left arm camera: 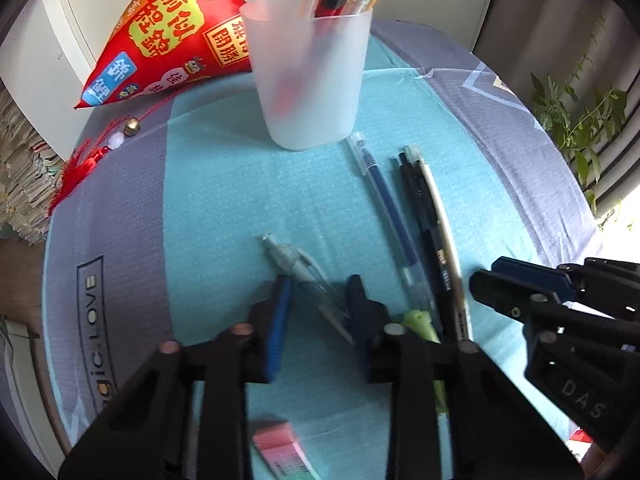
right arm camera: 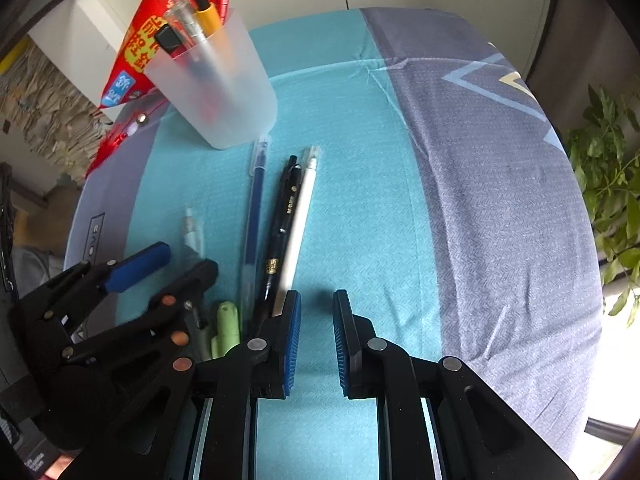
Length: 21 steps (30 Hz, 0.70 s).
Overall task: Organize stationery
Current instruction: 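Move both tools back down toward the remaining pens on the cloth, then grasp white pen with right tool while left tool grasps clear beige-ended pen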
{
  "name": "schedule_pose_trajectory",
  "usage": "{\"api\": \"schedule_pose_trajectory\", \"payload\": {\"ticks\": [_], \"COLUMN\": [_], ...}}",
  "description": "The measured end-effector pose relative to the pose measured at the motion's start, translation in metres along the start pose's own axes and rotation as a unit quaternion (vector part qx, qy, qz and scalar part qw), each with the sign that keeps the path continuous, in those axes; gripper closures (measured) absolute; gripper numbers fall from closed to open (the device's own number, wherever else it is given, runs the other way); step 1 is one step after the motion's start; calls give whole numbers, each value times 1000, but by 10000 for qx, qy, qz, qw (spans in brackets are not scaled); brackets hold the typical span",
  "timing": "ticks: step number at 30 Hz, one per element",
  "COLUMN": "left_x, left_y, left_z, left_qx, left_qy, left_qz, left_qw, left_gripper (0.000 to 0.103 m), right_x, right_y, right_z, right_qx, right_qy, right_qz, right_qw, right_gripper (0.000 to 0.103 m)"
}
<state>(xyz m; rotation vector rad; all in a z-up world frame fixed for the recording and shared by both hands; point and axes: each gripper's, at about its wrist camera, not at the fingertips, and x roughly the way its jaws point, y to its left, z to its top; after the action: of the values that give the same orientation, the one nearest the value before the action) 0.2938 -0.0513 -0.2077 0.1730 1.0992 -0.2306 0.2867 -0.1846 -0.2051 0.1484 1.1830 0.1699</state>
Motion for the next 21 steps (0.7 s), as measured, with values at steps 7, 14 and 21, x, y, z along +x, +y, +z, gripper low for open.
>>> {"api": "schedule_pose_trajectory", "payload": {"ticks": [7, 14, 21], "left_x": [-5, -8, -3], "left_y": [30, 29, 10], "left_z": [-5, -9, -4], "left_qx": [-279, -210, 10], "left_qy": [22, -32, -66], "left_qz": [184, 216, 85], "left_qw": [9994, 9995, 9999], "left_gripper": [82, 82, 86], "right_x": [1, 2, 9], "right_y": [17, 26, 22], "right_z": [-12, -22, -5], "right_qx": [-378, -807, -707], "right_qy": [102, 107, -140], "right_qz": [40, -489, -973], "right_qw": [9992, 9955, 9926], "right_gripper": [88, 73, 73]}}
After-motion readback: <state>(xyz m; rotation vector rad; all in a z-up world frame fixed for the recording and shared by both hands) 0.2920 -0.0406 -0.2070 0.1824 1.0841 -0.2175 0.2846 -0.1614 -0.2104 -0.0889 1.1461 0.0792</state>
